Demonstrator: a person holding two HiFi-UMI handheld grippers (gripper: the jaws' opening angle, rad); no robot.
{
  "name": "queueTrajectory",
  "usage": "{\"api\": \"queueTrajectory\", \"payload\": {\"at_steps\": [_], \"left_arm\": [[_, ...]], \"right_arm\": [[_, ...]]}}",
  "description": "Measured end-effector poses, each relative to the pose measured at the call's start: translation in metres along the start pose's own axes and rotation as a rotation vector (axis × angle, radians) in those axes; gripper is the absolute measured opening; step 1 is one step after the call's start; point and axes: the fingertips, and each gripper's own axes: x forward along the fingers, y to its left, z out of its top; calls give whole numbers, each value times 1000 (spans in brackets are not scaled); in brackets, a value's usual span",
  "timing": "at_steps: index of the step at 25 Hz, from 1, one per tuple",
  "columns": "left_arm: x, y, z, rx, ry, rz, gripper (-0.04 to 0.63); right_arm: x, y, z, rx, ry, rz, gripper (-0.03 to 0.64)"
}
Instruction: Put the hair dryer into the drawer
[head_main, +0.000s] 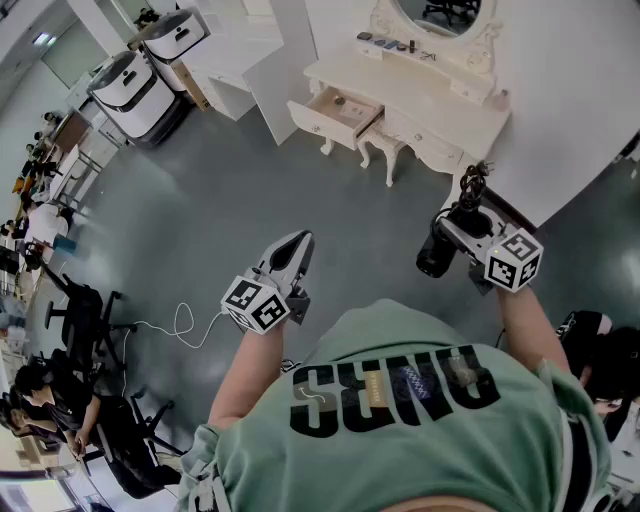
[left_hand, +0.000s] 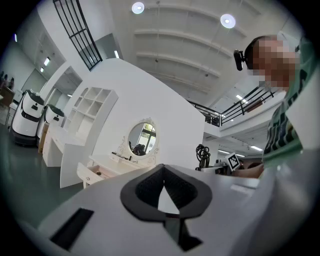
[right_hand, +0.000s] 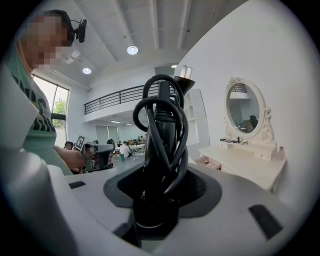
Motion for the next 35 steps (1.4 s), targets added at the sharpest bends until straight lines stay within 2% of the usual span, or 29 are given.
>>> {"api": "queueTrajectory", "payload": {"at_steps": [16,23,31,35], "left_arm": [[6,-20,5,4,-7,1,9],[22,-39,-1,9,-11,36,9],[65,-79,-13,20,-13,28,9],[81,-78,-18,8,0,31,9]], "right_arm": [[-16,-4,9,-20,-7,23,178],[-30,-21,15,-13,-29,65,178],[-61,-52,21,-28,-37,97,178],[-62,-70,17,-14,-33,99,178]]}}
